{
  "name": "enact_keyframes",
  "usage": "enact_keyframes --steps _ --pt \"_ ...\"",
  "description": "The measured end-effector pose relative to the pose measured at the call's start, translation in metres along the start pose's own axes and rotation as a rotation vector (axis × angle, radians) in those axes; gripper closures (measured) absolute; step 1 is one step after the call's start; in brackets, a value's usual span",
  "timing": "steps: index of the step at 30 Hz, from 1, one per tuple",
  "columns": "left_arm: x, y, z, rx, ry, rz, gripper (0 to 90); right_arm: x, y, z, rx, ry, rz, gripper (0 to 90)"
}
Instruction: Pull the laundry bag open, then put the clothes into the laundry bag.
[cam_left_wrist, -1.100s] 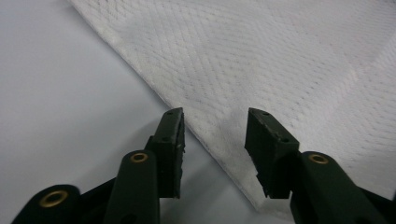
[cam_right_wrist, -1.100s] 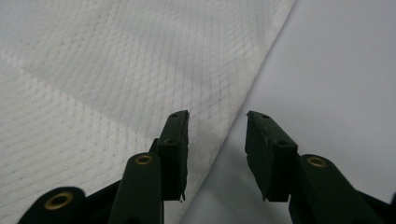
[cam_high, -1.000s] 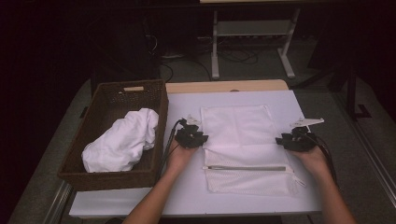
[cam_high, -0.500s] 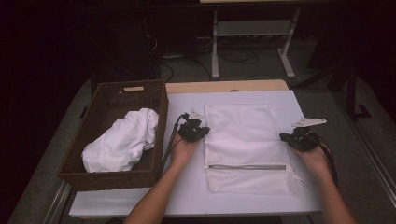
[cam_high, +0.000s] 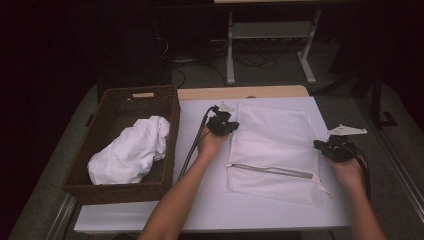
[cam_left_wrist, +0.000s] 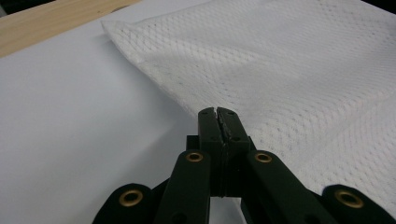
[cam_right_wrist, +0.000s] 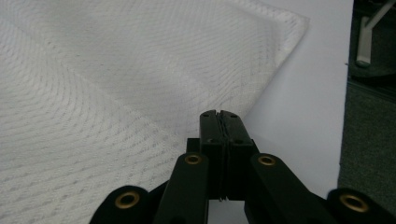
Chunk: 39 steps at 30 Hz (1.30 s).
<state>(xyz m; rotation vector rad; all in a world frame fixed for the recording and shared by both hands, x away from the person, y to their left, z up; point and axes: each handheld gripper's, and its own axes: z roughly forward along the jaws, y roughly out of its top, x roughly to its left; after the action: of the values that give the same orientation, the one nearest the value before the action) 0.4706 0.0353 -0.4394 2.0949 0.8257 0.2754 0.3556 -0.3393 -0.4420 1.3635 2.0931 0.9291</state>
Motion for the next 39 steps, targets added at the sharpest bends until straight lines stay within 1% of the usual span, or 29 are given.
enact_keyframes --steps 2,3,4,5,6,7,8,10,12,14,15,16,18,19,20,22,25,26,30,31,32,36,39 --pt "-0.001 0.0 0.001 -0.004 -0.014 -0.003 88.7 -0.002 -0.004 -0.001 0.006 0.01 0.006 87.7" --pt "-0.001 0.0 0.001 0.0 -0.023 -0.005 86.6 -0.003 -0.005 -0.001 0.007 0.016 0.008 86.1" --pt "-0.002 0.0 0.0 0.002 -0.024 -0.008 81.4 -0.003 -0.006 -0.002 0.003 0.02 0.013 81.8" --pt "-0.003 0.0 -0.002 0.004 -0.03 -0.011 76.8 -0.004 -0.006 -0.002 -0.005 0.036 0.026 75.8" --pt "-0.003 -0.001 -0.003 0.009 -0.037 -0.007 74.2 -0.005 -0.007 -0.003 -0.012 0.051 0.036 70.2" --pt "-0.005 -0.001 -0.004 0.01 -0.048 -0.016 70.6 -0.005 -0.007 -0.004 -0.017 0.06 0.04 65.2" --pt "-0.007 -0.002 -0.007 0.016 -0.054 -0.016 67.2 -0.004 -0.006 -0.005 -0.022 0.067 0.042 59.8" --pt "-0.01 -0.003 -0.012 0.009 -0.063 -0.015 61.9 -0.001 -0.006 -0.008 -0.019 0.079 0.038 49.7" --pt "-0.013 -0.005 -0.019 0.007 -0.084 -0.022 57.6 0.003 -0.006 -0.01 -0.012 0.081 0.022 42.5" --pt "-0.016 -0.008 -0.025 -0.001 -0.101 -0.038 52.2 0.008 -0.005 -0.012 -0.012 0.075 0.011 36.4" --pt "-0.018 -0.01 -0.029 -0.008 -0.105 -0.037 49.5 0.009 -0.005 -0.014 -0.023 0.082 0.011 31.7" --pt "-0.02 -0.011 -0.031 -0.011 -0.106 -0.034 46.8 0.011 -0.006 -0.015 -0.037 0.09 0.013 29.0" --pt "-0.024 -0.014 -0.039 0.0 -0.108 -0.016 43.0 0.014 -0.006 -0.017 -0.039 0.096 0.015 25.3" --pt "-0.026 -0.016 -0.042 0.002 -0.112 -0.012 41.1 0.017 -0.006 -0.018 -0.035 0.085 0.016 24.3" --pt "-0.027 -0.017 -0.046 0.003 -0.115 -0.013 39.6 0.02 -0.007 -0.018 -0.024 0.071 0.013 22.2" --pt "-0.03 -0.021 -0.053 0.003 -0.117 -0.014 36.9 0.026 -0.009 -0.02 -0.015 0.08 -0.002 19.1" --pt "-0.034 -0.026 -0.062 0.021 -0.131 -0.019 30.5 0.035 -0.012 -0.023 -0.026 0.069 -0.006 14.4" --pt "-0.037 -0.027 -0.065 0.03 -0.135 -0.016 26.9 0.037 -0.013 -0.024 -0.03 0.068 -0.005 14.4" --pt "-0.046 -0.036 -0.077 0.047 -0.142 0.012 20.6 0.043 -0.021 -0.034 -0.067 0.084 0.025 13.8" --pt "-0.046 -0.036 -0.077 0.047 -0.142 0.012 19.5 0.045 -0.023 -0.036 -0.074 0.083 0.029 13.7" --pt "-0.049 -0.04 -0.083 0.049 -0.14 0.015 18.8 0.046 -0.025 -0.038 -0.081 0.082 0.037 13.8" --pt "-0.055 -0.047 -0.097 0.034 -0.156 0.012 17.1 0.049 -0.032 -0.047 -0.091 0.078 0.05 13.8" --pt "-0.06 -0.052 -0.106 0.029 -0.153 0.021 16.3 0.051 -0.037 -0.052 -0.1 0.073 0.055 13.8"
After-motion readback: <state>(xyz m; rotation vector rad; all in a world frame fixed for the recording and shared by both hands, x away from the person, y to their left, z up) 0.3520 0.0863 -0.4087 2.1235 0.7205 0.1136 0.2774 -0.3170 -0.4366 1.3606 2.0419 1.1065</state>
